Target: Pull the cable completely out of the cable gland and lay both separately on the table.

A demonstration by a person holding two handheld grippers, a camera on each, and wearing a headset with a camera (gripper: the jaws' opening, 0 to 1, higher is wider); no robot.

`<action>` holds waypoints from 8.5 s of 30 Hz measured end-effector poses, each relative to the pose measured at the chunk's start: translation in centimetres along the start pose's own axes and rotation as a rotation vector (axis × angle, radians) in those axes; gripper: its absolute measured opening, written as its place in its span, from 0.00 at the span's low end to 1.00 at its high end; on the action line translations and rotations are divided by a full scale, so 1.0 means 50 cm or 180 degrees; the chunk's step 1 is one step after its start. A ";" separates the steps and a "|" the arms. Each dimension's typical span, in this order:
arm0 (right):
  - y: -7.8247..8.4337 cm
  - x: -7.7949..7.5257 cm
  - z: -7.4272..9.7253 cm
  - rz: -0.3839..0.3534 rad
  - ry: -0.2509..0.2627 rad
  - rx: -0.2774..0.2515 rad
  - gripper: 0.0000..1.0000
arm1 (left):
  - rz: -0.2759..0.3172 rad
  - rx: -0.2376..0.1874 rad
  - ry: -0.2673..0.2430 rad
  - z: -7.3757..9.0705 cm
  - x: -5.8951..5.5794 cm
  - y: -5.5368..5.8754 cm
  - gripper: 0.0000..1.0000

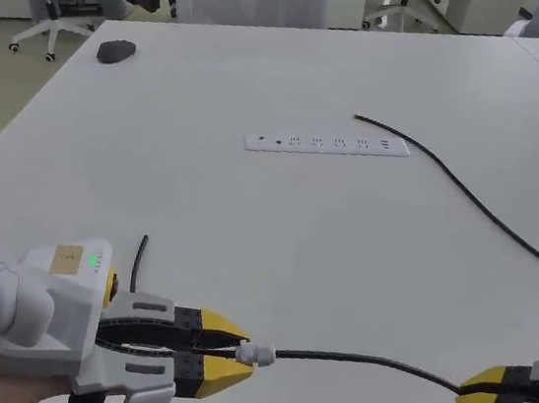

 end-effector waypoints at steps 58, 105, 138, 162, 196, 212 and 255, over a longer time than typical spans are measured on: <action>-0.290 0.202 -0.045 0.0940 -0.0838 -0.0446 0.00 | -0.0099 -0.0005 -0.0018 -0.002 -0.008 -0.013 0.15; -0.055 -0.011 0.001 0.0085 0.0091 0.0102 0.00 | 0.0014 -0.0067 -0.0220 0.030 0.029 -0.009 0.15; -0.107 0.010 -0.014 -0.0154 -0.0172 -0.0168 0.12 | 0.0066 -0.0063 -0.0276 0.039 0.031 -0.001 0.15; -0.329 0.200 -0.085 0.1094 -0.0700 -0.0476 0.08 | 0.0008 -0.0067 -0.0262 0.037 0.024 -0.008 0.15; -0.289 0.171 -0.085 0.1422 -0.0539 -0.0207 0.00 | 0.0099 -0.0113 -0.0547 0.122 0.028 0.024 0.15; -0.350 0.191 -0.108 0.1355 -0.0691 -0.0193 0.00 | 0.0543 -0.0351 -0.1099 0.229 0.009 0.110 0.15; -0.631 0.397 -0.328 0.0569 -0.1166 -0.0895 0.00 | 0.1252 -0.0598 -0.1961 0.300 0.017 0.309 0.15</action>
Point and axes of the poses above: the centre of the closed fingertips' face, and the gripper's own axes: z roughly backward along the fingers, x roughly to its left, y roughly out of its underside, the point moved 1 cm from there along z, roughly backward along the fingers, and after that the axes turned 9 degrees about x, right-handed, at the moved point
